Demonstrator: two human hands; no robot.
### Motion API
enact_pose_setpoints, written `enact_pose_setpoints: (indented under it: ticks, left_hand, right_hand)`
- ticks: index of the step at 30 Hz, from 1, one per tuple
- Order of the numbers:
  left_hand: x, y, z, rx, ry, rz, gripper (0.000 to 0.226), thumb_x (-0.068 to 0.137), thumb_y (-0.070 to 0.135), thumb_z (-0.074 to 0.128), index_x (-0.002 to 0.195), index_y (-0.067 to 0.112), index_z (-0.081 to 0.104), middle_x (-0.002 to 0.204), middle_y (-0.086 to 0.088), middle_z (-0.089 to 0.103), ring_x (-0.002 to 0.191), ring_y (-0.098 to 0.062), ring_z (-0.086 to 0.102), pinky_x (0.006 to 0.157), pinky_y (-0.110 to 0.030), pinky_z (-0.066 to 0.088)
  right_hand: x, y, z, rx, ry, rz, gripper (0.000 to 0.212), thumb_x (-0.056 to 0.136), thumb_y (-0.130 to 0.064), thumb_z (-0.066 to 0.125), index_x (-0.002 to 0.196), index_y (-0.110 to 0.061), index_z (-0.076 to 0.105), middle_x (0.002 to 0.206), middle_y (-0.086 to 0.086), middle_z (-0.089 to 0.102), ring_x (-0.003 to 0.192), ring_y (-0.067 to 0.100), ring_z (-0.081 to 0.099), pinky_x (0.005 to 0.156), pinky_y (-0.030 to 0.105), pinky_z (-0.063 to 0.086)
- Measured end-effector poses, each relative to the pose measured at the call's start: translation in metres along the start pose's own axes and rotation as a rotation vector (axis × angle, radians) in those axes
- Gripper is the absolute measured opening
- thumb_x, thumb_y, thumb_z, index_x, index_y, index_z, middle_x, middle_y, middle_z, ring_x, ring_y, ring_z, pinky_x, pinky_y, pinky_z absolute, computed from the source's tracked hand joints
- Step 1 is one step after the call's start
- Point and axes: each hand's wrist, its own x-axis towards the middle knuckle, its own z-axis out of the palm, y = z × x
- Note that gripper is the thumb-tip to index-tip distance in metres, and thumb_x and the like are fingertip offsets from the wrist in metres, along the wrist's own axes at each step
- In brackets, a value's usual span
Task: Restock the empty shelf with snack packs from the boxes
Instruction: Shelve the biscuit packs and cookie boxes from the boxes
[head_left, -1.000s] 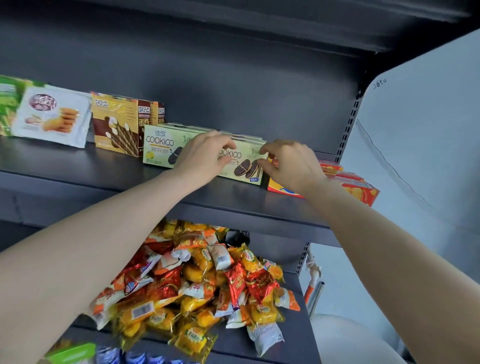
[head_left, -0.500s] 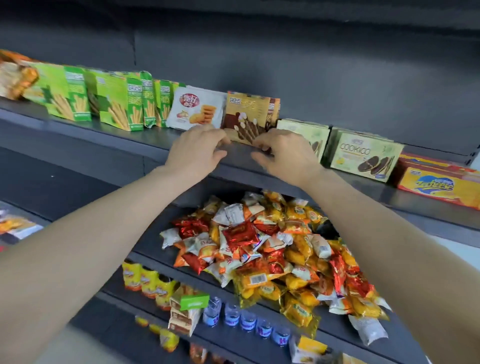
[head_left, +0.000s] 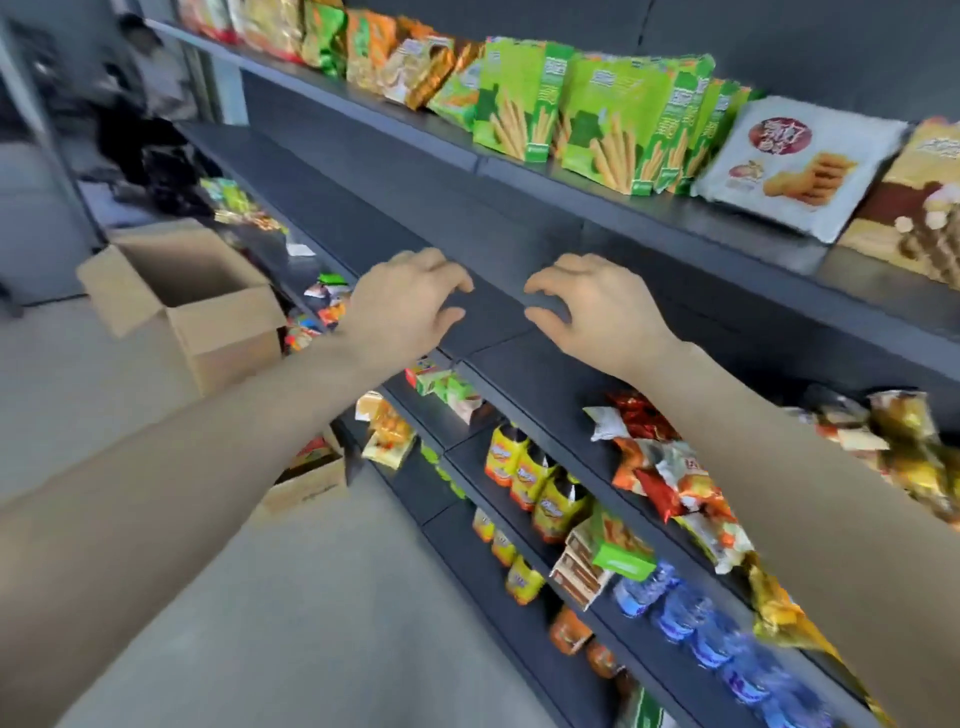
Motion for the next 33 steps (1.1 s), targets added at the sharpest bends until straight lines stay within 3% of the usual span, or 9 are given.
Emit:
enact_pose_setpoints:
  ticks: [8, 12, 19, 23, 27, 30, 33]
  left_hand:
    - [-0.084, -0.136, 0.017, 0.156, -0.044, -0.187, 0.029, 0.083, 0.022, 0.075, 0.11, 0.013, 0.068, 0.106, -0.013, 0.066, 0.095, -0.04, 0.062, 0.071, -0.045, 0.054]
    - [-0.113, -0.206, 0.034, 0.216, -0.096, -0.27, 0.024, 0.086, 0.023, 0.073, 0.108, 0.014, 0.069, 0.105, -0.011, 0.066, 0.092, -0.039, 0.062, 0.069, -0.041, 0.052]
    - [-0.132, -0.333, 0.07, 0.243, -0.205, -0.436, 0.025, 0.09, 0.024, 0.067, 0.113, 0.015, 0.068, 0.109, -0.011, 0.066, 0.091, -0.037, 0.063, 0.071, -0.047, 0.055]
    - [-0.122, -0.392, 0.091, 0.237, -0.24, -0.502, 0.026, 0.091, 0.026, 0.064, 0.115, 0.016, 0.068, 0.11, -0.01, 0.065, 0.094, -0.035, 0.062, 0.074, -0.045, 0.055]
    - [-0.111, -0.45, 0.122, 0.226, -0.273, -0.534, 0.027, 0.09, 0.023, 0.067, 0.116, 0.016, 0.068, 0.111, -0.01, 0.065, 0.095, -0.035, 0.062, 0.075, -0.045, 0.054]
    - [-0.103, -0.5, 0.155, 0.198, -0.311, -0.538, 0.028, 0.088, 0.021, 0.069, 0.115, 0.015, 0.068, 0.11, -0.011, 0.066, 0.095, -0.037, 0.062, 0.075, -0.046, 0.054]
    - [-0.095, -0.559, 0.194, 0.17, -0.389, -0.544, 0.027, 0.087, 0.018, 0.07, 0.114, 0.015, 0.069, 0.11, -0.012, 0.066, 0.095, -0.037, 0.062, 0.076, -0.047, 0.053]
  right_hand:
    - [0.076, -0.094, 0.132, 0.075, -0.03, -0.23, 0.019, 0.085, -0.029, 0.063, 0.095, -0.015, 0.071, 0.084, 0.006, 0.064, 0.074, 0.031, 0.059, 0.06, 0.036, 0.051]
    - [0.118, -0.135, 0.199, 0.139, -0.106, -0.306, 0.034, 0.087, -0.037, 0.049, 0.096, -0.013, 0.071, 0.093, 0.005, 0.067, 0.083, 0.03, 0.062, 0.064, 0.038, 0.053]
    - [0.227, -0.192, 0.298, 0.254, -0.131, -0.469, 0.036, 0.093, -0.036, 0.044, 0.1, -0.011, 0.069, 0.095, 0.007, 0.065, 0.087, 0.03, 0.061, 0.064, 0.037, 0.049]
    - [0.289, -0.211, 0.349, 0.286, -0.17, -0.504, 0.025, 0.093, -0.029, 0.062, 0.106, -0.009, 0.069, 0.106, 0.01, 0.066, 0.096, 0.032, 0.061, 0.074, 0.041, 0.051]
    - [0.335, -0.225, 0.409, 0.302, -0.226, -0.488, 0.022, 0.093, -0.029, 0.061, 0.105, -0.011, 0.068, 0.104, 0.009, 0.066, 0.096, 0.031, 0.061, 0.074, 0.041, 0.05]
    - [0.363, -0.235, 0.461, 0.332, -0.325, -0.442, 0.029, 0.098, -0.032, 0.051, 0.115, -0.014, 0.067, 0.108, 0.008, 0.066, 0.102, 0.029, 0.06, 0.078, 0.04, 0.05]
    - [0.389, -0.247, 0.52, 0.345, -0.424, -0.377, 0.031, 0.096, -0.031, 0.057, 0.12, -0.014, 0.067, 0.111, 0.009, 0.067, 0.102, 0.031, 0.062, 0.079, 0.043, 0.053]
